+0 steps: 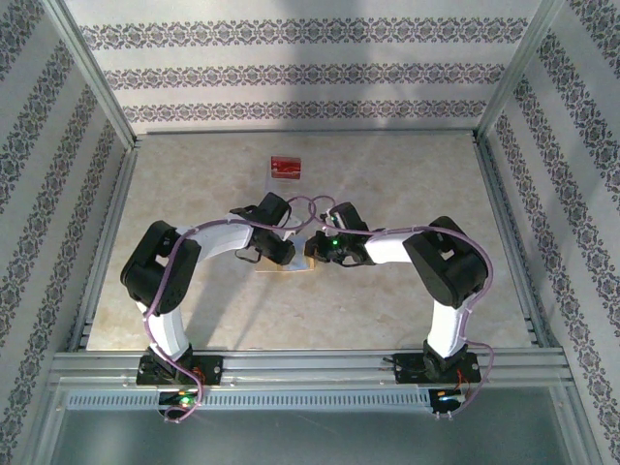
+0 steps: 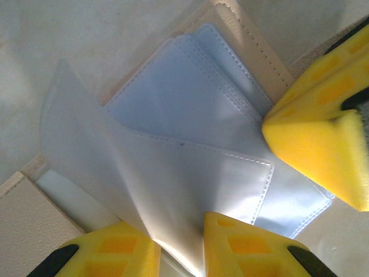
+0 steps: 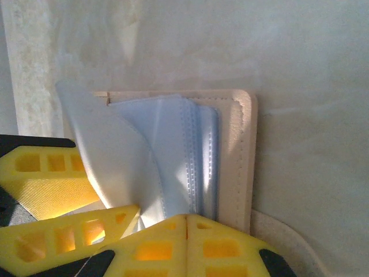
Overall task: Put the credit cards into the card holder
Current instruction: Flip over the card slot in the card holder.
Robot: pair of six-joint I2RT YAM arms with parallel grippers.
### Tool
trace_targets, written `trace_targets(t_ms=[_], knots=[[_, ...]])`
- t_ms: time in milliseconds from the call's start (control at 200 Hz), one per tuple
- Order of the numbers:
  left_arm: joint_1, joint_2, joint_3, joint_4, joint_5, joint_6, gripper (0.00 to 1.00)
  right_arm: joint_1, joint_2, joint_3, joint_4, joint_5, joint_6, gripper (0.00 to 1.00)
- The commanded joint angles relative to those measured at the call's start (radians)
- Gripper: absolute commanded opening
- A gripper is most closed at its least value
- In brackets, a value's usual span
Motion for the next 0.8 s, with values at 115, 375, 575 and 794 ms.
trace_targets(t_ms=[115, 375, 575, 794], knots=[[0.024, -0.035, -0.026, -0.019, 0.031, -0.019, 0.26, 0.026, 0.022, 0.044, 0.008, -0.034, 0.005, 0.06], [0.058, -0.081, -0.042, -0.002, 0.076, -0.046, 0.32, 0.045, 0.032, 0.076, -0.002, -0.051, 0.007, 0.06], [0.088, -0.11, -0.08, 0.03, 0.102, -0.052, 0.31, 0.038, 0.028, 0.076, -0.014, -0.045, 0.006, 0.06], [0.091, -0.094, -0.096, 0.057, 0.168, -0.076, 0.37, 0.022, 0.001, 0.038, -0.035, -0.006, -0.005, 0.06]])
